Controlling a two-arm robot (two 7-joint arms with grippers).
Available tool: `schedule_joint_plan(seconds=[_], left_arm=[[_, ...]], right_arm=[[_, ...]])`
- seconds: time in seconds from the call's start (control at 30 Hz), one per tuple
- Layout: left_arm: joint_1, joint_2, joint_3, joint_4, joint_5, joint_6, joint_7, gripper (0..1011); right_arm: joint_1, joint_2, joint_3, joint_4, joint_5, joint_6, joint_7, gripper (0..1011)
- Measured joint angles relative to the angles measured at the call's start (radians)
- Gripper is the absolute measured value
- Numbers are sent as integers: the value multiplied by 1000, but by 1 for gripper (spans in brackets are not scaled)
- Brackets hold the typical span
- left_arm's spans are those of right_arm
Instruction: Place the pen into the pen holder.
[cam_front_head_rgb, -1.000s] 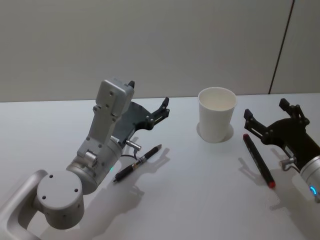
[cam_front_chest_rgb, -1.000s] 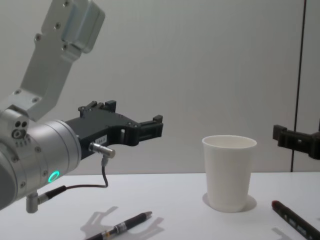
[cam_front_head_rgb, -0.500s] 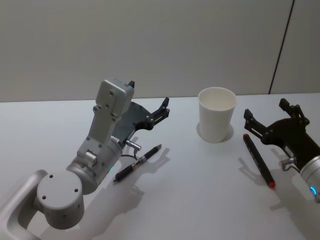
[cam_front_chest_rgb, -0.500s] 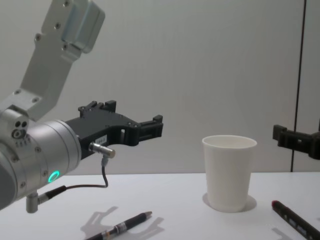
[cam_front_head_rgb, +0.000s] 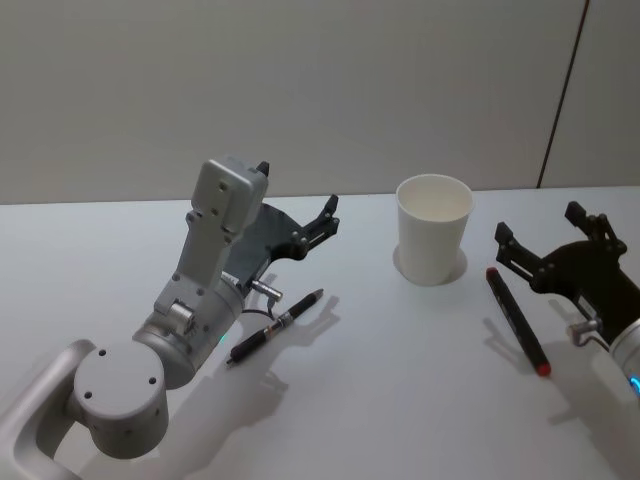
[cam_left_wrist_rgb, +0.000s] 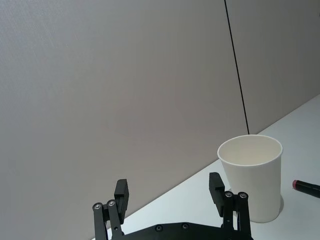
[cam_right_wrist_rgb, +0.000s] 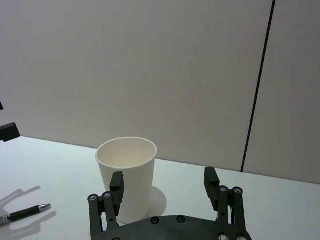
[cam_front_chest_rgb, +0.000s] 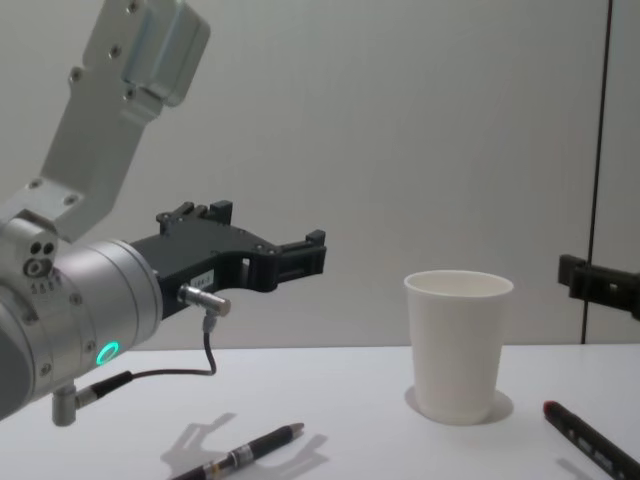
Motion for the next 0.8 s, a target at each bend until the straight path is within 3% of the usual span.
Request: schedule_joint_plan(seconds=[0.53, 0.8], left_arm=[[0, 0, 0, 0, 0, 0, 0, 1001], [0, 0, 0, 0, 0, 0, 0, 1001]], right_arm=[[-36, 18, 19, -37, 40, 39, -27, 1001], [-50, 16, 27, -59, 70, 97, -75, 1001]])
